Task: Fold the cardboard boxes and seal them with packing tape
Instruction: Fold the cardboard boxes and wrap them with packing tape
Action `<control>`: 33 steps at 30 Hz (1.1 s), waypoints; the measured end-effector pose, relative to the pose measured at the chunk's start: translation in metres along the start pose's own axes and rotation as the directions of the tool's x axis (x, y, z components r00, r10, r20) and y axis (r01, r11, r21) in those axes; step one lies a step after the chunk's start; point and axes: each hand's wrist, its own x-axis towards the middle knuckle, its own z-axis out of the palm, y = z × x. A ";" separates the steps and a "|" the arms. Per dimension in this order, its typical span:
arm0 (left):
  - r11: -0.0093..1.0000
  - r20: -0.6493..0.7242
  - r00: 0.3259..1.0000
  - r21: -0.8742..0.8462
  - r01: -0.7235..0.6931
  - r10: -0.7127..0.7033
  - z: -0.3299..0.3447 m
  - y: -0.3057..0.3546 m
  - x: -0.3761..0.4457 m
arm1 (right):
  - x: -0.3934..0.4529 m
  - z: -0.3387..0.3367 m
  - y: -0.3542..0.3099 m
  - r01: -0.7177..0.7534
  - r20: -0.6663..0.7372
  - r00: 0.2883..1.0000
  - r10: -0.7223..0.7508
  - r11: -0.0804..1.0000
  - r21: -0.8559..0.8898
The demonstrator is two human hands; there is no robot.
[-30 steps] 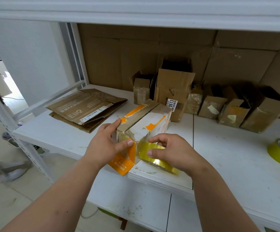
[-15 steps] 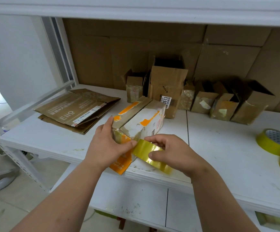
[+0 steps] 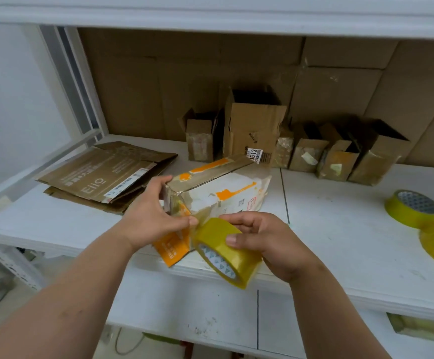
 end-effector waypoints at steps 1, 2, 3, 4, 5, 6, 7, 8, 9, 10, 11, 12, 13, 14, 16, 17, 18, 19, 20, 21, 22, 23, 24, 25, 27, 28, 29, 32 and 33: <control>1.000 -0.007 1.000 -0.006 -0.011 0.011 -0.006 -0.004 0.000 | 0.000 0.003 0.000 -0.001 0.018 1.000 0.001 1.000 0.017; 1.000 -0.007 1.000 -0.020 -0.021 0.021 -0.012 -0.006 0.000 | 0.001 0.005 -0.001 0.004 0.037 0.999 -0.005 1.000 0.026; 0.999 0.007 1.000 -0.042 -0.027 0.027 -0.017 -0.008 0.001 | 0.001 0.006 -0.002 0.010 0.053 0.999 -0.012 1.000 0.024; 0.998 0.030 0.999 -0.063 -0.029 0.030 -0.021 -0.010 0.002 | 0.001 0.006 -0.003 0.015 0.067 0.998 -0.016 1.000 0.015; 0.997 0.052 0.998 -0.073 -0.028 0.032 -0.023 -0.010 0.003 | 0.002 0.007 -0.005 0.020 0.079 0.997 -0.021 1.000 0.008; 0.996 0.069 0.997 -0.080 -0.026 0.032 -0.026 -0.010 0.004 | 0.003 0.007 -0.006 0.023 0.085 0.996 -0.024 1.000 0.009; 0.996 0.080 0.996 -0.090 -0.022 0.029 -0.027 -0.010 0.005 | 0.003 0.007 -0.007 0.023 0.086 0.996 -0.025 1.000 0.020; 0.995 0.087 0.996 -0.101 -0.016 0.025 -0.027 -0.011 0.007 | 0.004 0.007 -0.008 0.023 0.083 0.996 -0.026 0.999 0.034; 0.994 0.097 0.995 -0.112 -0.008 0.019 -0.026 -0.010 0.009 | 0.004 0.007 -0.010 0.026 0.074 0.997 -0.030 0.998 0.048; 0.992 0.115 0.993 -0.129 0.005 0.010 -0.023 -0.009 0.011 | 0.005 0.006 -0.010 0.030 0.058 0.998 -0.033 0.998 0.054; 0.988 0.135 0.991 -0.151 0.021 0.000 -0.018 -0.009 0.013 | 0.006 0.005 -0.011 0.032 0.035 0.999 -0.034 0.998 0.045; 0.984 0.150 0.989 -0.173 0.038 -0.011 -0.013 -0.008 0.015 | 0.007 0.005 -0.010 0.033 0.009 0.999 -0.034 0.999 0.024; 0.980 0.157 0.987 -0.189 0.053 -0.023 -0.007 -0.007 0.018 | 0.008 0.004 -0.010 0.033 -0.018 0.999 -0.033 0.999 0.004; 0.978 0.164 0.986 -0.198 0.063 -0.030 -0.002 -0.005 0.020 | 0.009 0.004 -0.008 0.030 -0.046 0.998 -0.031 0.999 -0.012; 0.987 0.167 0.986 -0.156 0.046 -0.020 0.007 -0.002 0.026 | 0.010 0.004 -0.004 0.018 -0.102 0.995 -0.022 0.999 -0.036; 0.994 0.143 0.990 -0.104 0.017 -0.003 0.010 -0.001 0.028 | 0.011 0.004 -0.001 0.014 -0.129 0.991 -0.019 0.999 -0.042; 0.998 0.092 0.995 -0.053 -0.021 0.026 0.014 -0.001 0.029 | 0.011 0.004 0.001 0.014 -0.149 0.989 -0.020 0.999 -0.038; 0.997 0.023 0.997 -0.017 -0.069 0.069 0.017 -0.001 0.029 | 0.011 0.004 0.003 0.021 -0.157 0.987 -0.025 0.999 -0.025; 0.991 -0.048 0.990 0.003 -0.131 0.131 0.021 -0.001 0.028 | 0.012 0.004 0.004 0.029 -0.156 0.987 -0.031 1.000 -0.011; 0.978 -0.096 0.974 0.023 -0.205 0.206 0.025 0.000 0.027 | 0.013 0.004 0.005 0.034 -0.153 0.988 -0.035 0.999 -0.005; 0.961 -0.115 0.954 0.060 -0.271 0.276 0.028 0.001 0.027 | 0.014 0.004 0.005 0.034 -0.151 0.988 -0.035 0.999 -0.010; 0.944 -0.115 0.939 0.103 -0.313 0.324 0.032 0.001 0.026 | 0.014 0.003 0.005 0.030 -0.147 0.989 -0.033 0.999 -0.025; 0.934 -0.113 0.932 0.137 -0.329 0.345 0.034 0.002 0.026 | 0.014 0.003 0.005 0.024 -0.137 0.990 -0.030 0.999 -0.043; 0.931 -0.114 0.931 0.160 -0.328 0.348 0.036 0.002 0.026 | 0.014 0.002 0.005 0.018 -0.120 0.993 -0.026 0.998 -0.060; 0.928 -0.111 0.934 0.197 -0.315 0.340 0.035 0.003 0.027 | 0.013 0.002 0.005 0.005 -0.083 0.996 -0.012 0.996 -0.087; 0.930 -0.105 0.938 0.206 -0.303 0.329 0.034 0.005 0.028 | 0.012 0.003 0.005 -0.006 -0.067 0.998 0.000 0.995 -0.097; 0.936 -0.095 0.945 0.204 -0.288 0.312 0.032 0.006 0.030 | 0.011 0.004 0.005 -0.016 -0.050 0.999 0.011 0.994 -0.107; 0.952 -0.061 0.962 0.172 -0.252 0.266 0.029 0.010 0.033 | 0.010 0.006 0.010 -0.025 -0.032 0.999 0.021 0.993 -0.117; 0.955 -0.056 0.965 0.167 -0.243 0.256 0.029 0.011 0.033 | 0.009 0.006 0.011 -0.027 -0.041 0.999 0.022 0.992 -0.122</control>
